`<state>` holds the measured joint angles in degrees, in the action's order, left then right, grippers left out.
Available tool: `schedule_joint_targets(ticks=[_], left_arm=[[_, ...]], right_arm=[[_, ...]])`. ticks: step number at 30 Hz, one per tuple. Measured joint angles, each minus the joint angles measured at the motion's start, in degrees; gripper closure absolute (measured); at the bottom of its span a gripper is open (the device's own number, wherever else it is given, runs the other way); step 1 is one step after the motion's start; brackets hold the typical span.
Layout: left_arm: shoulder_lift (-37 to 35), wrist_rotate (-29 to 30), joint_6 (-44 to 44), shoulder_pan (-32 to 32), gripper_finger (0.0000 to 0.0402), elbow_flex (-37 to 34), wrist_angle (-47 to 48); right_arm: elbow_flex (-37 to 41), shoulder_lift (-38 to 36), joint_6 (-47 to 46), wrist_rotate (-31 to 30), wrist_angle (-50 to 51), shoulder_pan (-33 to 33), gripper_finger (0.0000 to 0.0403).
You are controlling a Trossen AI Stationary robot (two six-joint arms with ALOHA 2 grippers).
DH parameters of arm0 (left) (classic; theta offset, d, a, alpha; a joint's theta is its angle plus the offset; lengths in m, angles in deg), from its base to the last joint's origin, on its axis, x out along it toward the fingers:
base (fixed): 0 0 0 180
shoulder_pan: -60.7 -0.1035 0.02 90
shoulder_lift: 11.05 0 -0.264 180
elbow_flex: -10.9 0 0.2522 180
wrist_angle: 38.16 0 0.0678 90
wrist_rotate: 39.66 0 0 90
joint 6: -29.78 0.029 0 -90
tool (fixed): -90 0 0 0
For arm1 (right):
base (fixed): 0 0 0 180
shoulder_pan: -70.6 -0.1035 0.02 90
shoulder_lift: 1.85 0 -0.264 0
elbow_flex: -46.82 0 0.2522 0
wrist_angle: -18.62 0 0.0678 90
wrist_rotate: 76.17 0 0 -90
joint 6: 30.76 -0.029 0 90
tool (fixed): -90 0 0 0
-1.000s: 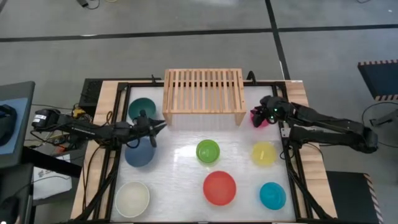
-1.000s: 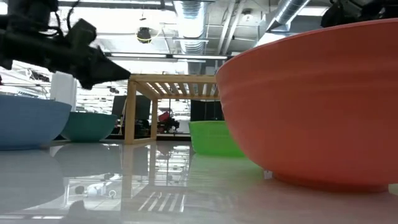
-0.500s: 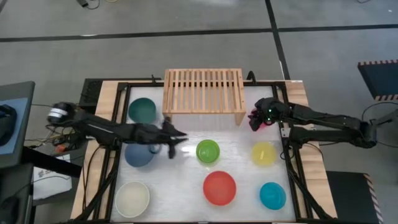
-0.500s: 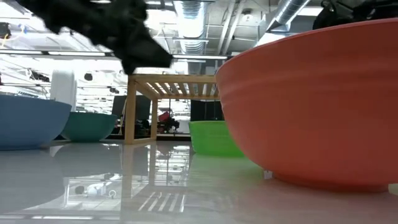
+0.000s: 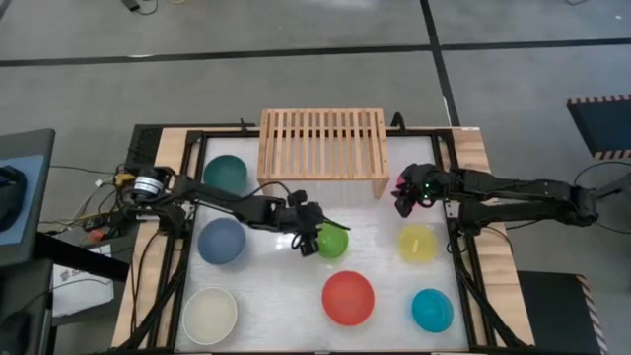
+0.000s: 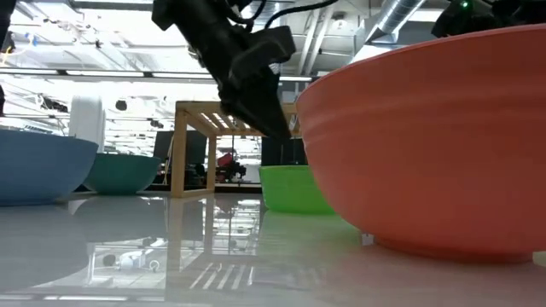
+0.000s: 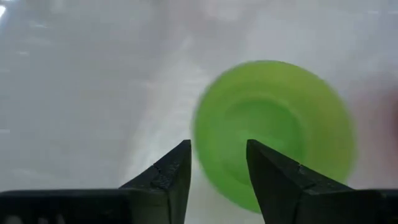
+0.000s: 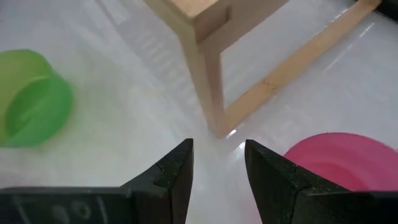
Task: Place and stack bowls onto a shelf
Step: Put the green transparent bowl on the shelf
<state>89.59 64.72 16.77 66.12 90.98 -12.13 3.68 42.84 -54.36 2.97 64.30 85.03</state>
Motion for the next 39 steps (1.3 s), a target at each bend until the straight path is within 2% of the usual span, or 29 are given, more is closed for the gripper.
schedule_joint_targets(ticks=[3,18,21,25,27,31,39], left_arm=[[-0.07,-2.63,-0.12,-0.93,0.0254,0.17,-0.37],[7.04,0.24,-4.26,-1.7,0.026,-0.33,0.55],[7.26,-0.41,-4.21,-1.7,0.0293,-0.33,0.96],[7.26,-1.68,-3.4,-1.32,0.0377,-0.32,1.1],[7.13,-1.7,-2.75,-0.95,0.0391,0.27,1.63],[7.1,-1.49,-0.8,0.19,0.0399,3.6,7.23],[4.61,5.66,6.3,-0.04,0.0401,16.74,28.53]], right_arm=[[0.0,0.0,0.0,-1.83,0.41,-0.15,0.0232],[-0.02,0.0,-0.03,-2.73,0.86,-0.18,0.0232],[-0.02,0.0,-0.03,-2.73,0.88,-0.18,0.0232],[-0.02,0.0,-0.04,-2.73,1.09,-0.16,0.0232],[-0.02,0.0,-0.05,-2.73,1.07,-0.16,0.0232],[-0.02,0.0,-0.35,-2.73,1.2,-0.16,0.0232],[-0.02,0.0,-0.38,-2.63,1.44,-0.16,0.0232]])
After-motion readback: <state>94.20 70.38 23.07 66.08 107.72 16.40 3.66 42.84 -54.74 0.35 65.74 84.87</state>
